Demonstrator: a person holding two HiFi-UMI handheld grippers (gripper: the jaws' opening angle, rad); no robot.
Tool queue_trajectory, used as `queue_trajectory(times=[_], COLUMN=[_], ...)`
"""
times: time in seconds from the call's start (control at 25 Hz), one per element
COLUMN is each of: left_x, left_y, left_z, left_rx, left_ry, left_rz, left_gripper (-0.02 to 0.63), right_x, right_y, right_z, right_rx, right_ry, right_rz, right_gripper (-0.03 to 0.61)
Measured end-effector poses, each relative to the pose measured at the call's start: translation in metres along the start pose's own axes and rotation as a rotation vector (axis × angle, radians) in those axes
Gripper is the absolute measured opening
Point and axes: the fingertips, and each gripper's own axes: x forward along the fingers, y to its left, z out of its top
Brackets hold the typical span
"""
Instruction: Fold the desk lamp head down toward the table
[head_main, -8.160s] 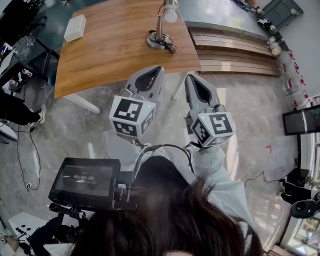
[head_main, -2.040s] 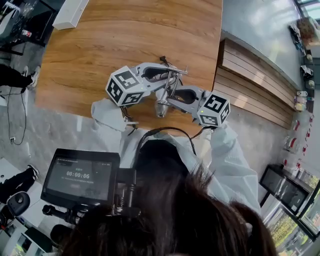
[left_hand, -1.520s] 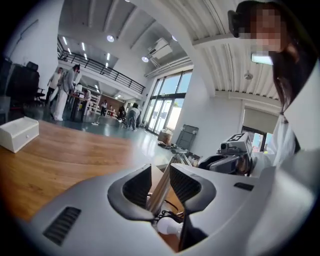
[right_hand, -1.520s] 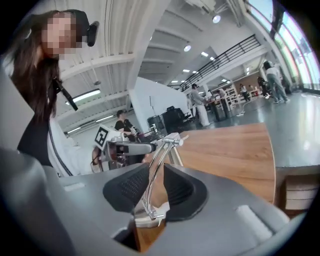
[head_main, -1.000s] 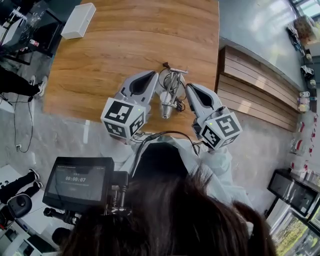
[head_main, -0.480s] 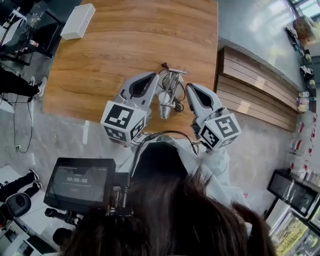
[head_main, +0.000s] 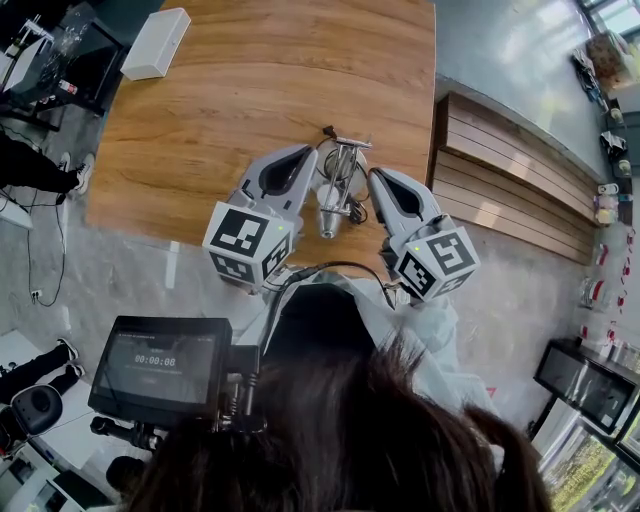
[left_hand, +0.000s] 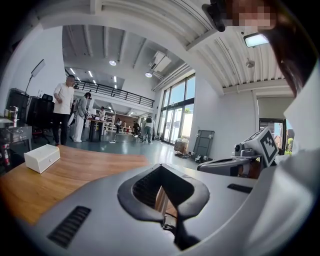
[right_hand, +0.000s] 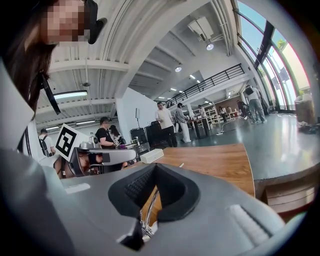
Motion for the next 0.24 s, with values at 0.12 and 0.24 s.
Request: queue_trajectory(times=[0.12, 0.24], left_x=[-0.0005, -0.0004], left_y=[0.0003, 0.0001], left_z=[-0.0014, -0.0022], left_rx=[0.000, 0.000], left_ry=[0.002, 0.007], left_rz=[0.001, 0.000], left_gripper=[0.003, 0.003], right_x=[0.0005, 0.0003], right_y=[0.0012, 0.0009], right_z=[-0.0018, -0.0032], right_rx=[0.005, 0.008], right_ry=[0.004, 0.007], right_rz=[0.003, 0.001], right_gripper=[0.000, 0.000])
